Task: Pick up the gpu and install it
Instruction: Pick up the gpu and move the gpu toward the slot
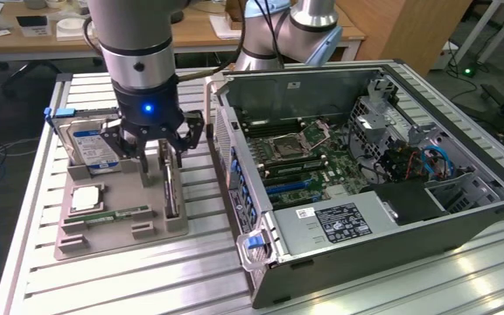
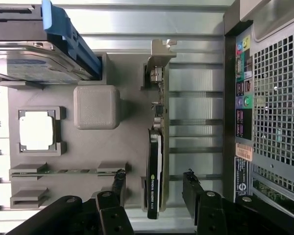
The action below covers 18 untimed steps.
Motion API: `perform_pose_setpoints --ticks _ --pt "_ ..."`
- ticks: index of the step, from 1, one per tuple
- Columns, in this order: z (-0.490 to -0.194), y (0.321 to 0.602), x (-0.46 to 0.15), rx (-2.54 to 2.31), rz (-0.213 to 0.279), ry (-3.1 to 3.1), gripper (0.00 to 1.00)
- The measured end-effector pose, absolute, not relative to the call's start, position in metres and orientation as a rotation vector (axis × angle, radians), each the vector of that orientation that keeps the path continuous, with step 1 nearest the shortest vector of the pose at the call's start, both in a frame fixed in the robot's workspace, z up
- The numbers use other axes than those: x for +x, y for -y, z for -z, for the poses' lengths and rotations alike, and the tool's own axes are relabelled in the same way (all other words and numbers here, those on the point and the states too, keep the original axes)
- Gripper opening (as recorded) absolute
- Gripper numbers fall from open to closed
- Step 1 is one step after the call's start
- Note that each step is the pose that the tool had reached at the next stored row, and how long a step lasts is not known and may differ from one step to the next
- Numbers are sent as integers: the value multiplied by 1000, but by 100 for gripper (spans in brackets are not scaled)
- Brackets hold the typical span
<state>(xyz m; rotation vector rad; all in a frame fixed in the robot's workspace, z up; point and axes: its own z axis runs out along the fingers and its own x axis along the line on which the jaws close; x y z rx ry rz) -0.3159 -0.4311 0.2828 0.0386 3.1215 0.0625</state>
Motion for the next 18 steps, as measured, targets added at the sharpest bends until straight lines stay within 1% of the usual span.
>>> perform_pose_setpoints --ticks 18 --pt "-252 431 -316 39 -62 -3121 59"
